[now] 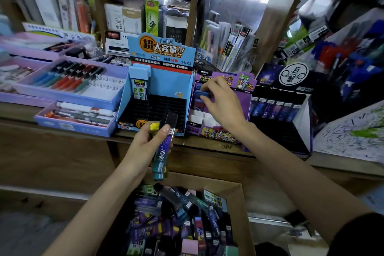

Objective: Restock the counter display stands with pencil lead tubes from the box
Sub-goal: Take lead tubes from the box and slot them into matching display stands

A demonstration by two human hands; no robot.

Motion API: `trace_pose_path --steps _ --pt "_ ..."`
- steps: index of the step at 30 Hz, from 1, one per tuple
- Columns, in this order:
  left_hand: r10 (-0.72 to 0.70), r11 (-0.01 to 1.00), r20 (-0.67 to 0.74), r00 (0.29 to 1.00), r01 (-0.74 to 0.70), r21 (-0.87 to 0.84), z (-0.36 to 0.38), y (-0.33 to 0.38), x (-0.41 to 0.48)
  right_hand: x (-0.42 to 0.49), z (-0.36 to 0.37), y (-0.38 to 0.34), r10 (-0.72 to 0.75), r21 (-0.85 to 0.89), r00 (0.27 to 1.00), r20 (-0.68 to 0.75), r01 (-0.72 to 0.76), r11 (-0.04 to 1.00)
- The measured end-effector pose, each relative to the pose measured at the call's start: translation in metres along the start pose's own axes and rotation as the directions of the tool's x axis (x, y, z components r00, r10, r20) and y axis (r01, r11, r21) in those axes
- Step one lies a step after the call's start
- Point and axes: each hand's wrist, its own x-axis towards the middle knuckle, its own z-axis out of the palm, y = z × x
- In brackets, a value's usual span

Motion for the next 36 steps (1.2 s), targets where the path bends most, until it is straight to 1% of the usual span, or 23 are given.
trace_pose_path --steps 2,3,4,5,6,7,8,9,10,12,15,17,20,23,24,25,26,27,29,32,36 --pt "0.0 1.0 0.01 1.0 0.0 0.0 0.002 -0.001 0.0 -0.005 -0.006 -0.003 0.016 0.018 0.998 -0.054 -0.015 1.0" --pt "0.003 1.0 0.019 1.0 -0.003 -0.001 0.003 -0.001 0.0 -0.009 -0.01 -0.006 0.04 0.082 0.996 -0.078 -0.033 0.996" --pt "0.007 1.0 0.03 1.0 -0.007 -0.002 0.006 -0.001 -0.001 -0.014 -0.013 -0.011 0.083 0.195 0.994 -0.071 -0.068 0.978" --pt "0.011 1.0 0.044 0.999 -0.011 0.0 0.009 0.0 -0.001 -0.021 -0.016 -0.018 0.144 0.334 0.99 -0.011 -0.132 0.933" --pt "0.017 1.0 0.063 0.998 -0.017 0.008 0.013 0.0 0.0 -0.028 -0.018 -0.024 0.194 0.458 0.976 0.095 -0.216 0.862" --pt "0.024 1.0 0.085 0.996 -0.025 0.017 0.017 0.001 0.0 -0.035 -0.019 -0.029 0.226 0.544 0.95 0.215 -0.309 0.78" --pt "0.028 0.999 0.106 0.994 -0.031 0.022 0.022 0.001 0.0 -0.041 -0.02 -0.032 0.245 0.593 0.916 0.319 -0.394 0.702" --pt "0.029 0.999 0.123 0.992 -0.032 0.022 0.027 0.001 0.0 -0.046 -0.02 -0.033 0.258 0.621 0.885 0.387 -0.457 0.636" --pt "0.025 0.999 0.136 0.99 -0.028 0.018 0.032 0.001 -0.001 -0.05 -0.022 -0.033 0.268 0.643 0.867 0.421 -0.493 0.586" --pt "0.017 1.0 0.159 0.987 -0.02 0.019 0.042 -0.001 -0.001 -0.056 -0.026 -0.028 0.294 0.669 0.862 0.413 -0.506 0.545" --pt "0.003 1.0 0.195 0.981 -0.006 0.017 0.056 -0.007 0.0 -0.062 -0.035 -0.018 0.33 0.681 0.866 0.375 -0.499 0.536" --pt "-0.01 1.0 0.213 0.977 0.011 -0.003 0.064 -0.009 0.001 -0.067 -0.042 -0.01 0.347 0.698 0.864 0.366 -0.501 0.511" --pt "0.029 0.999 0.214 0.976 -0.033 0.017 0.073 -0.009 0.005 -0.073 -0.06 0.008 0.388 0.712 0.852 0.351 -0.512 0.48" --pt "0.038 0.999 0.19 0.981 -0.044 0.029 0.077 -0.006 0.009 -0.07 -0.087 0.037 0.47 0.767 0.843 0.264 -0.479 0.428" --pt "0.035 0.999 0.189 0.981 -0.041 0.028 0.077 -0.005 0.01 -0.067 -0.097 0.048 0.505 0.775 0.838 0.208 -0.456 0.437" --pt "0.035 0.999 0.19 0.981 -0.041 0.027 0.077 -0.004 0.012 -0.064 -0.105 0.06 0.536 0.773 0.833 0.139 -0.429 0.467" --pt "0.036 0.999 0.19 0.981 -0.041 0.026 0.078 -0.004 0.013 -0.06 -0.112 0.071 0.556 0.748 0.829 0.059 -0.405 0.525" --pt "0.037 0.999 0.187 0.982 -0.042 0.026 0.078 -0.004 0.014 -0.057 -0.117 0.082 0.56 0.695 0.828 -0.022 -0.39 0.604" --pt "0.034 0.999 0.171 0.985 -0.039 0.027 0.08 -0.004 0.015 -0.051 -0.118 0.099 0.53 0.558 0.838 -0.131 -0.38 0.738" --pt "0.036 0.999 0.167 0.985 -0.042 0.031 0.082 -0.003 0.014 -0.043 -0.104 0.11 0.471 0.444 0.865 -0.172 -0.359 0.821" --pt "0.049 0.998 0.17 0.984 -0.056 0.038 0.083 -0.001 0.01 -0.032 -0.079 0.114 0.387 0.357 0.91 -0.147 -0.316 0.879"
